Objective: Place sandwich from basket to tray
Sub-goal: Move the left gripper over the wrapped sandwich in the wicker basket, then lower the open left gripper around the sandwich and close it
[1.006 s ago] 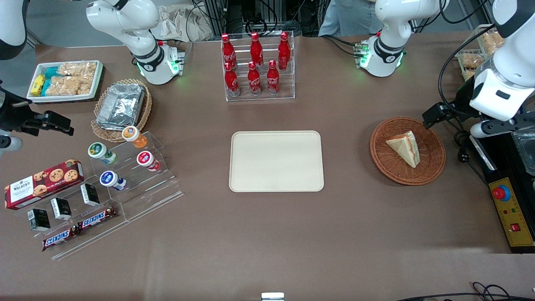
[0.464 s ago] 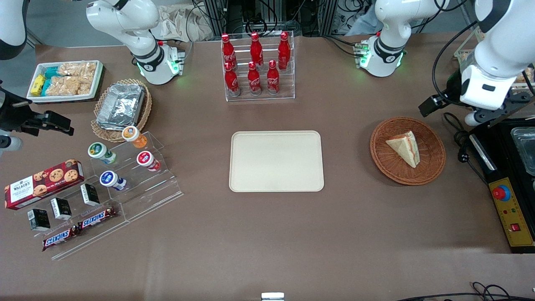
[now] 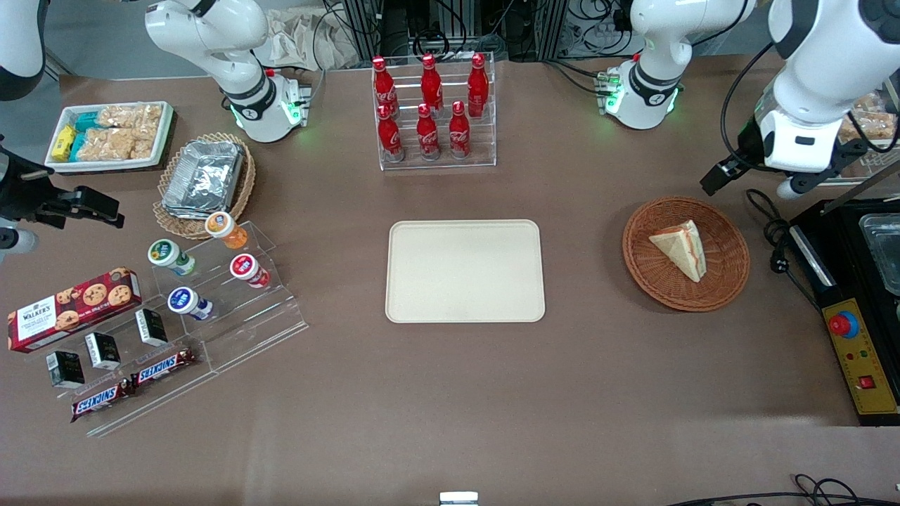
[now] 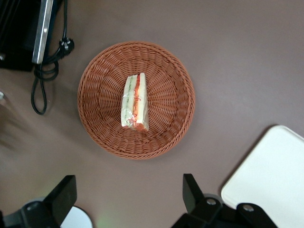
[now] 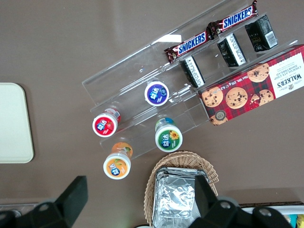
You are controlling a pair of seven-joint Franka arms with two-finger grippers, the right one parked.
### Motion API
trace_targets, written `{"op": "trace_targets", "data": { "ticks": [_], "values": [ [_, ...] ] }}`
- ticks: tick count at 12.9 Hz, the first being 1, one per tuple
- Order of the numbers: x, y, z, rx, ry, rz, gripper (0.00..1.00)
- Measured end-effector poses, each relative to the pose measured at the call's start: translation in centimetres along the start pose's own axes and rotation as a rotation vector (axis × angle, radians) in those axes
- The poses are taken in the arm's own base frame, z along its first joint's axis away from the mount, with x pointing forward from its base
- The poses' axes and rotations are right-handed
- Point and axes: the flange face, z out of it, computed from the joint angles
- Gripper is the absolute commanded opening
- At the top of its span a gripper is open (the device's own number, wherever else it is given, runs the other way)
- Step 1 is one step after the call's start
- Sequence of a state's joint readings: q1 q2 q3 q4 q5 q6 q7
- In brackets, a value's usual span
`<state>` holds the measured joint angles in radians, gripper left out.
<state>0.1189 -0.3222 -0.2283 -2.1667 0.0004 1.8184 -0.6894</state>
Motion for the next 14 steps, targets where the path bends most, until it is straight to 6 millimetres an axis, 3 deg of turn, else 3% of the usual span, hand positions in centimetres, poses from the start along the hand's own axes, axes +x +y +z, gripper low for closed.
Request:
{"op": "trace_targets", "data": {
  "ticks": [4,14],
  "values": [
    [0.2,-0.5,3.5,-0.002,0.000,-0.047,0.99],
    [0.6,-1.1,14.5,-0.025,-0.007,-0.113,0.99]
  ]
}}
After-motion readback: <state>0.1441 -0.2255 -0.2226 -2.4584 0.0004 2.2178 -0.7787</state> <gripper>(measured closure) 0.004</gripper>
